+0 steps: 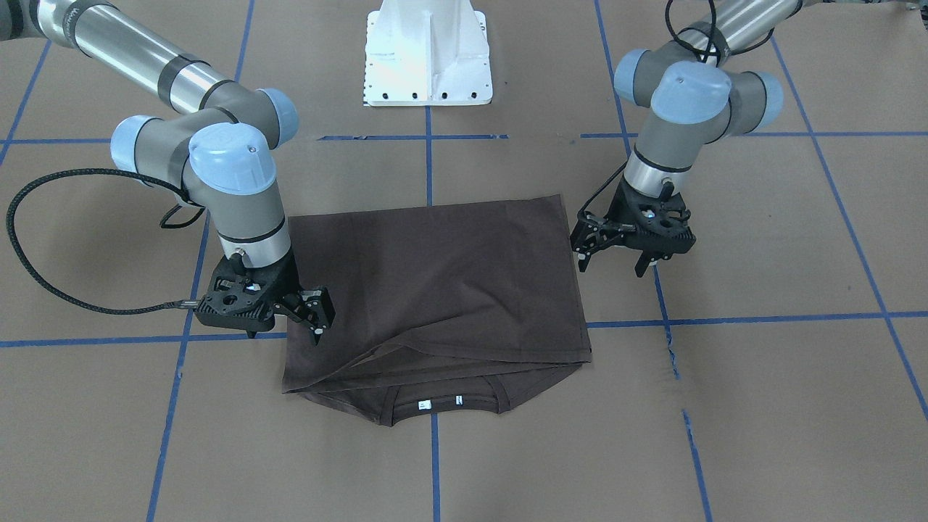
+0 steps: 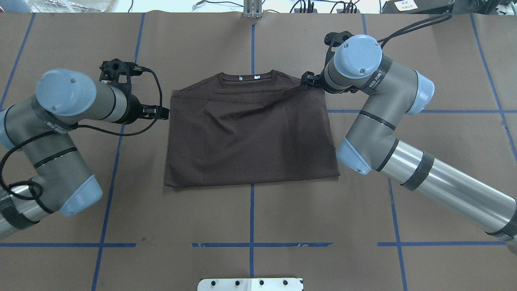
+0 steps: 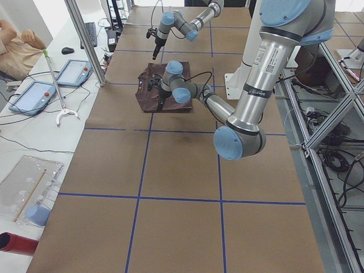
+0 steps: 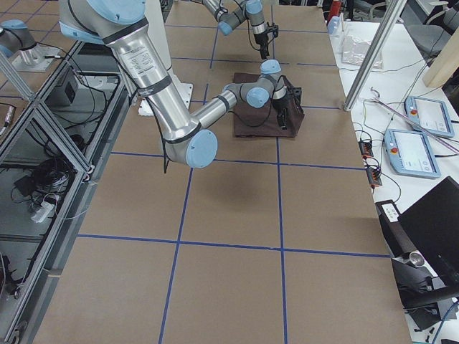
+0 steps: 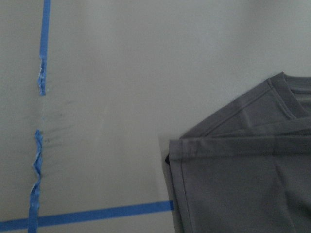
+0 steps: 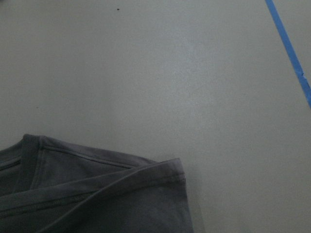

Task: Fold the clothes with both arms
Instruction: 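Draw the left gripper back toward the robot while the right gripper holds position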

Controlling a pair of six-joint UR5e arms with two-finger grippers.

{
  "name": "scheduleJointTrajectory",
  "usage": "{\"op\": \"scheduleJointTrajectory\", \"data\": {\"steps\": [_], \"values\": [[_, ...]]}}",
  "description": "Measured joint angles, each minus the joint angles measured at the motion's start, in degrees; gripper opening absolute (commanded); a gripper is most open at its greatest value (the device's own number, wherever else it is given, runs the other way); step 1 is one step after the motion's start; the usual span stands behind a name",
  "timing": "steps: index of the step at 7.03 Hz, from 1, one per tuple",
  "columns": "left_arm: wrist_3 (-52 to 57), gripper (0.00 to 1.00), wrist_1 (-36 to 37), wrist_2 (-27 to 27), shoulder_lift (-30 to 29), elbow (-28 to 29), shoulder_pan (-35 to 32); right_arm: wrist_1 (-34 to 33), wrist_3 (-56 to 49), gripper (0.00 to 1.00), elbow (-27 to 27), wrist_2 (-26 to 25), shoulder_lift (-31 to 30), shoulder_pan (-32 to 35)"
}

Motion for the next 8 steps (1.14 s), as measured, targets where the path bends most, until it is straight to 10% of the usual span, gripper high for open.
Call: {"op": "scheduleJointTrajectory", "data": {"steps": [5, 8], "values": [[-21.02, 0.57, -4.2, 4.79, 5.32, -3.93, 13.13, 0.08, 0.11, 1.0, 1.28, 0.34, -0.8, 0.11], [-23.55, 0.0, -4.13, 5.15, 5.28, -3.82, 16.14, 0.08, 0.17, 1.0, 1.62, 0.33, -1.41, 0.11]]}}
